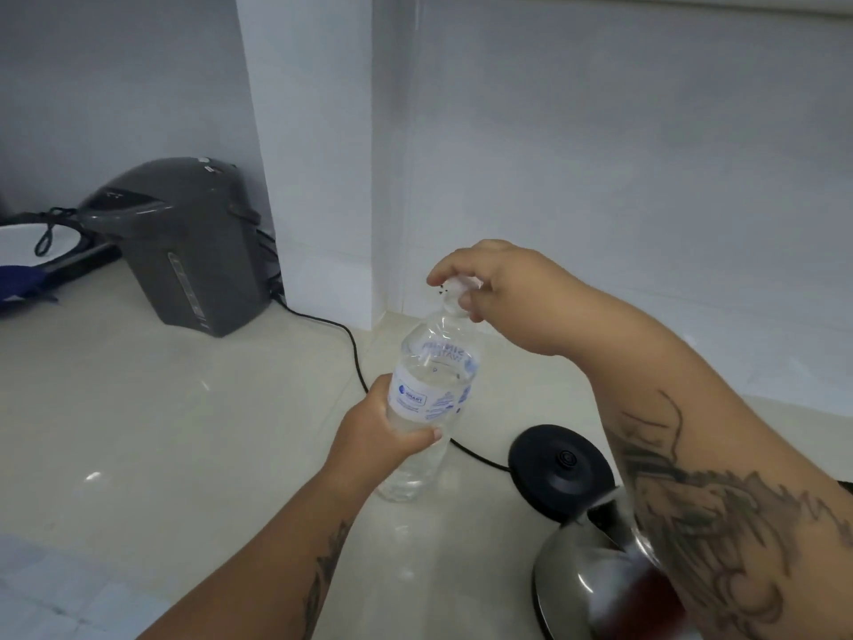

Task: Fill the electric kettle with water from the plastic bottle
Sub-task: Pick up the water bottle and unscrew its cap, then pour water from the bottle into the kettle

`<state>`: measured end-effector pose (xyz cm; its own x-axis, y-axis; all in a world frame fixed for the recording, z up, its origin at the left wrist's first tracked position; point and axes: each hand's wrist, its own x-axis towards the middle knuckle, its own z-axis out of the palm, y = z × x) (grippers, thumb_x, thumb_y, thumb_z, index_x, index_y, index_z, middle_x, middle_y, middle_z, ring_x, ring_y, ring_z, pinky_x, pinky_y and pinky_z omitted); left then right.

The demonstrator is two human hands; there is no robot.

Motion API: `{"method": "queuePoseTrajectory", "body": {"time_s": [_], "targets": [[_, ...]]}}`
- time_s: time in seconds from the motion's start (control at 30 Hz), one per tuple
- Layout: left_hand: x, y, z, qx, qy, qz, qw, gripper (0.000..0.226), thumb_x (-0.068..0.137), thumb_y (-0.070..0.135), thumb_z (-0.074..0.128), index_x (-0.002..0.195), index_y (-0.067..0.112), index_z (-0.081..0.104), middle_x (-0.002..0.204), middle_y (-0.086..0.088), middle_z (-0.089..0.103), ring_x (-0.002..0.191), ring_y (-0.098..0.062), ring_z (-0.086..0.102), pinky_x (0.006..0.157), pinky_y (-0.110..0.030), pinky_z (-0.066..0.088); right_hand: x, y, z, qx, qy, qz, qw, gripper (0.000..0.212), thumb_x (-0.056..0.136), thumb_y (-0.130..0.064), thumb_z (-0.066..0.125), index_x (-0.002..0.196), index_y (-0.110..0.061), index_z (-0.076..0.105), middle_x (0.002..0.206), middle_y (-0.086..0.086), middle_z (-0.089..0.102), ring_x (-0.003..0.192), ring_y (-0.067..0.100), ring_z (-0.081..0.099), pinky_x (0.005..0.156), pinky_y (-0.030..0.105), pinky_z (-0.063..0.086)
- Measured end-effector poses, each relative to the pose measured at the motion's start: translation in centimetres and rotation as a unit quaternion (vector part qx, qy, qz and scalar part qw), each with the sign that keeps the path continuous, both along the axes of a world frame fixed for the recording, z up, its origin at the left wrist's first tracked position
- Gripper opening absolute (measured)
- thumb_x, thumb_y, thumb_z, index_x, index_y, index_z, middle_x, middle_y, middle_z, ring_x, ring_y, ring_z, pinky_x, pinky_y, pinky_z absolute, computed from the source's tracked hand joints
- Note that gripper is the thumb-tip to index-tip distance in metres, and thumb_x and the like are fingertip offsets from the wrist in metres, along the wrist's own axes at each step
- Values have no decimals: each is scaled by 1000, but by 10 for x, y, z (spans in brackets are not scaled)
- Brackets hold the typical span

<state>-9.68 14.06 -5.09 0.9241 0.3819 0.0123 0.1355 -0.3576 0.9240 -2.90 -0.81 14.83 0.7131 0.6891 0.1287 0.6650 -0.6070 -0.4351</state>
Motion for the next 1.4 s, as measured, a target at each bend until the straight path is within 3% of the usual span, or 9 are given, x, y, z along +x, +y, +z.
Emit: {"method": "queuePoseTrajectory", "body": {"time_s": [0.17, 0.33, 0.4, 0.53, 0.63, 0.73, 0.93, 1.27, 1.4], "targets": [[-28, -29, 42, 86, -54, -4, 995, 54, 62, 34, 83, 105, 43, 51, 94, 17, 69, 88, -2, 65, 77, -27, 53, -29, -84, 9, 167, 56, -98, 980, 34, 96, -20, 52, 122, -41, 60, 109, -11, 57, 80, 9, 66, 76, 34, 55], [-43, -54, 81, 261, -66, 10, 963, 48, 65, 36, 75, 103, 40, 46, 88, 12, 64, 79, -21, 61, 70, -35, 50, -59, -177, 3, 202, 40, -209, 956, 41, 94, -28, 57, 133, -39, 53, 102, -19, 58, 89, 13, 66, 83, 35, 53], [-48, -63, 91, 341, -71, 2, 937, 47, 66, 34, 75, 105, 35, 48, 84, 12, 58, 73, -22, 53, 64, -34, 43, -70, -211, -4, 173, 7, -245, 954, 40, 93, -32, 58, 133, -34, 55, 108, -15, 60, 100, 16, 63, 91, 35, 48], [-53, -73, 97, 492, -82, -25, 866, 49, 63, 31, 75, 107, 27, 53, 87, 5, 63, 73, -26, 55, 58, -32, 40, -94, -262, -23, 130, -25, -296, 946, 40, 94, -31, 57, 133, -32, 55, 113, -12, 56, 101, 12, 55, 88, 26, 36], [-54, -78, 93, 560, -103, -49, 821, 49, 61, 28, 78, 104, 21, 56, 85, 1, 64, 67, -27, 52, 54, -31, 39, -105, -283, -41, 125, -24, -301, 945, 41, 93, -28, 58, 134, -31, 56, 111, -8, 55, 102, 12, 52, 88, 25, 35], [-55, -81, 91, 616, -118, -69, 776, 56, 55, 23, 82, 106, 16, 59, 85, -3, 67, 64, -31, 60, 51, -28, 35, -112, -293, -62, 124, -18, -283, 951, 41, 93, -26, 57, 134, -29, 55, 107, -6, 57, 101, 11, 50, 86, 22, 33], [-52, -78, 88, 672, -120, -101, 723, 62, 49, 17, 85, 105, 11, 60, 94, -4, 70, 62, -32, 62, 51, -28, 32, -114, -299, -82, 177, -18, -283, 942, 42, 93, -22, 57, 134, -31, 54, 99, -17, 53, 98, 4, 47, 79, 4, 30], [-44, -78, 93, 688, -164, -123, 697, 60, 45, 9, 85, 101, 6, 64, 92, -8, 72, 60, -33, 62, 56, -29, 31, -111, -298, -85, 182, -26, -283, 941, 42, 94, -21, 56, 135, -30, 53, 108, -10, 56, 103, 5, 46, 89, 18, 30], [-39, -73, 95, 688, -186, -136, 688, 54, 49, 8, 82, 100, 6, 63, 92, -8, 71, 65, -33, 61, 57, -34, 38, -110, -298, -86, 182, -26, -283, 941, 42, 94, -22, 56, 135, -30, 53, 111, -10, 57, 105, 4, 46, 91, 19, 31]]}}
